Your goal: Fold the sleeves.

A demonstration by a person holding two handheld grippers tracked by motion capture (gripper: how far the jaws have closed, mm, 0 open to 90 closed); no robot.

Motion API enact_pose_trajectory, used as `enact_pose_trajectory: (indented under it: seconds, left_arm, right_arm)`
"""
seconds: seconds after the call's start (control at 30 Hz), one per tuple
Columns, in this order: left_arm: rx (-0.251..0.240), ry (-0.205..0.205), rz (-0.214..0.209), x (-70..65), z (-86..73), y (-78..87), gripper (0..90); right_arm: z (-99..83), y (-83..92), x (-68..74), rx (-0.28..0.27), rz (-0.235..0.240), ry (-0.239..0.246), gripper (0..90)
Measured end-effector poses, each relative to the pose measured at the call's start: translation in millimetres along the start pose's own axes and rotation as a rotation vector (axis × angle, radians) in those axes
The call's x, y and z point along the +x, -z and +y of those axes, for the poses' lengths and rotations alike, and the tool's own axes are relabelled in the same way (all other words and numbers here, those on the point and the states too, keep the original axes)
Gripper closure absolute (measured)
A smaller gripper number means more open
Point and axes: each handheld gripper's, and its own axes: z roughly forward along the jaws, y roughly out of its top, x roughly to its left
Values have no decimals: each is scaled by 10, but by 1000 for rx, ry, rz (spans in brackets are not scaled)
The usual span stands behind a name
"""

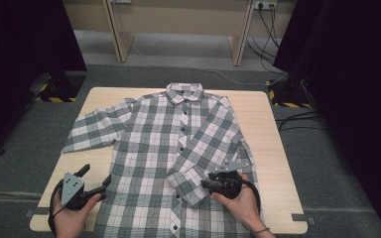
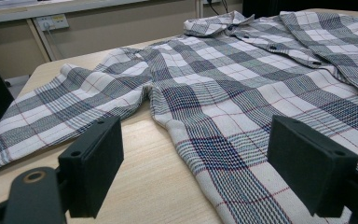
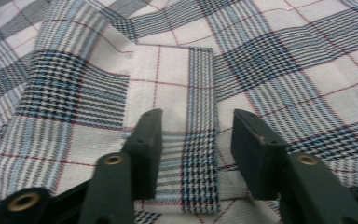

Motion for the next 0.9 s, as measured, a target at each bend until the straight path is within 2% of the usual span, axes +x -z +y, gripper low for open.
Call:
enact_pose_trajectory:
  seconds: [0.03,0.13,0.2,0.27,0.33,0.4,0.5,0.63,0.77,0.83,0.9]
  left_arm:
    - [1,-1,0,-1,0,-1,179]
    - [4,-5,1,-6,1,-1,179]
    - [3,-6,1,-7,1,-1,180]
    - [0,-4,1,-5,0,-1,180]
    - [-1,1,1,-1,0,0,179]
    - [0,5,0,4,0,0,179]
    - [3,8,1,7,1,-2,179]
    - [2,6,0,5,1,0,180]
    - [-4,11,-2,9,-2,6,180]
    - [-5,14,-3,12,-2,6,181]
    - [-5,15,-4,16,-3,8,181]
  right_arm:
    - [-13,-4,10,-8,13,-2,637]
    - [-25,-14,50,-17,8,10,702]
    - [-17,-23,54,-12,33,-9,782]
    - [-13,-31,54,-12,49,-22,820]
    - [2,-16,66,-13,42,-20,860]
    - [46,27,113,-16,34,-3,865]
    - [189,146,263,-72,63,41,867]
    - [416,299,622,-126,144,141,866]
    - [470,297,983,-116,242,230,852]
    - [442,249,1128,-98,308,245,821]
    - [416,204,1248,-92,402,247,746]
